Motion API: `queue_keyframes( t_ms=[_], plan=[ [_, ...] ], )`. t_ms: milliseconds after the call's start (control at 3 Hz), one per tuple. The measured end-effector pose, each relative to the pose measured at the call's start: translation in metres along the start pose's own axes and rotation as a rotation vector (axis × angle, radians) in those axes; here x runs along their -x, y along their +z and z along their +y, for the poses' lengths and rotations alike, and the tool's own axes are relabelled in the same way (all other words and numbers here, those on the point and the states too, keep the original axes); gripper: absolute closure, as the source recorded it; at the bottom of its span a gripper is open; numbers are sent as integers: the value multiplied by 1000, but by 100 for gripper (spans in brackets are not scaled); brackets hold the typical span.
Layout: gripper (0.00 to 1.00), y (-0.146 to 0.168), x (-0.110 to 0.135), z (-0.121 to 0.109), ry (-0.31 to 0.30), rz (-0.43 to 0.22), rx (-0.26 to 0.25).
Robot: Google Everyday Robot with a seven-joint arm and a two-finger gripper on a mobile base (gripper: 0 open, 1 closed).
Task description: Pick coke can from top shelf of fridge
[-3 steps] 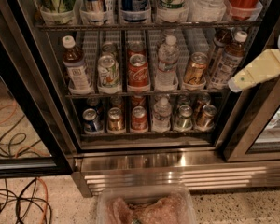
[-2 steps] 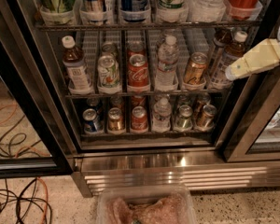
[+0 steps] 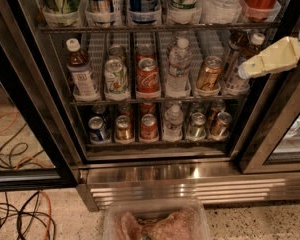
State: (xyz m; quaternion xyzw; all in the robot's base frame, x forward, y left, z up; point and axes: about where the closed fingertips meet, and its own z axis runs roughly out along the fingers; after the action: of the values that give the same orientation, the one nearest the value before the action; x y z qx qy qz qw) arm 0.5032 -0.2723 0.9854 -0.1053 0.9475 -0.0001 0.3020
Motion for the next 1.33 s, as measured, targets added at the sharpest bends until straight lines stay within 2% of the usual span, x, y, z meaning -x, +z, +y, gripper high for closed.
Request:
queue_keyframes(
  t_ms=[333, 667, 1333],
  plan=[
    [0, -9, 13, 16, -7, -141, 47],
    [0, -13, 22, 19, 14, -223, 61],
    [18, -16, 39, 7, 40, -361, -42]
  ],
)
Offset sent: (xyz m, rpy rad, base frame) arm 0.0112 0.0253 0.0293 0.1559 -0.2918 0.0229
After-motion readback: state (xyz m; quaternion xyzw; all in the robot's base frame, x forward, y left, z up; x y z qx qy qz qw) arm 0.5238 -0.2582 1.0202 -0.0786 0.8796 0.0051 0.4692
